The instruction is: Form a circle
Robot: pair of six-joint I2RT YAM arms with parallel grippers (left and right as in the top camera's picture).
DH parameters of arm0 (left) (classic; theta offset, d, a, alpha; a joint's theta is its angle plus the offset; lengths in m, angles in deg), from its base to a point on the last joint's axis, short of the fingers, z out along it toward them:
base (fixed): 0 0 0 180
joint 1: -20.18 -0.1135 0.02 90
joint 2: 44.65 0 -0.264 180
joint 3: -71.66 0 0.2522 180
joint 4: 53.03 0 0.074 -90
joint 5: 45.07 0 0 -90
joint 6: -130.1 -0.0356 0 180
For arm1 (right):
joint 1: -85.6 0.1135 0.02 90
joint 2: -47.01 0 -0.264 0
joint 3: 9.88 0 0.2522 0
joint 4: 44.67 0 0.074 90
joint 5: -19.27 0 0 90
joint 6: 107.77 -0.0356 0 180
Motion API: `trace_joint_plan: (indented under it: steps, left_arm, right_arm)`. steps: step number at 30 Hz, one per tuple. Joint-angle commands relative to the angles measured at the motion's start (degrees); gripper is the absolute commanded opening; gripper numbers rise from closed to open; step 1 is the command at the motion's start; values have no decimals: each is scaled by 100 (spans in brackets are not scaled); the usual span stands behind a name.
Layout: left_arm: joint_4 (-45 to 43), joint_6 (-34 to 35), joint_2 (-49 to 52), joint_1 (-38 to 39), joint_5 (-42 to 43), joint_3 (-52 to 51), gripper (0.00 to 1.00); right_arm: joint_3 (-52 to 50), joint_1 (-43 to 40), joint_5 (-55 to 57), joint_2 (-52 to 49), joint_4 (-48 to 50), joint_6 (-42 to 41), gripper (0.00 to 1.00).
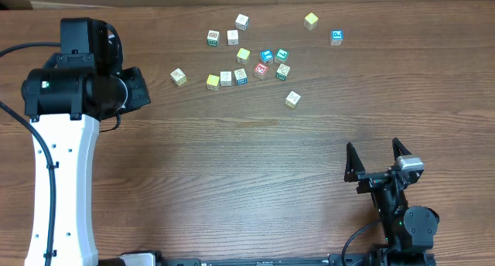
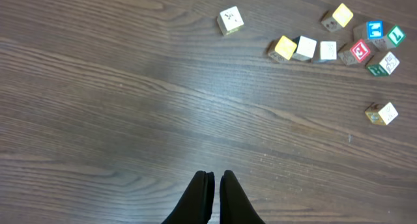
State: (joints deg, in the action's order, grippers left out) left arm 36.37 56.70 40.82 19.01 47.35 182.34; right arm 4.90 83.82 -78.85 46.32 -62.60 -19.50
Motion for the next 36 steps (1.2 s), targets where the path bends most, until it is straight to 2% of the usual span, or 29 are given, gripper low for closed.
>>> trace_joint_plan:
  steps: [1, 5, 8, 14, 31, 36]
  left_arm:
    - [48, 37, 81, -31, 168, 149, 4]
    - [48, 37, 90, -31, 170, 149, 4]
    - [63, 37, 90, -31, 170, 149, 11]
    - [83, 37, 90, -31, 168, 149, 15]
    - [83, 37, 90, -31, 170, 149, 14]
    - [83, 39, 90, -31, 173, 149, 4]
  right_arm:
    - [-55, 28, -13, 50, 15, -37, 100]
    - [-55, 28, -13, 50, 17, -35, 100]
    - [-55, 28, -11, 50, 17, -35, 100]
    - [-55, 28, -13, 50, 17, -37, 100]
    - [-55, 28, -13, 50, 17, -35, 100]
    - [-55, 28, -13, 50, 15, -37, 100]
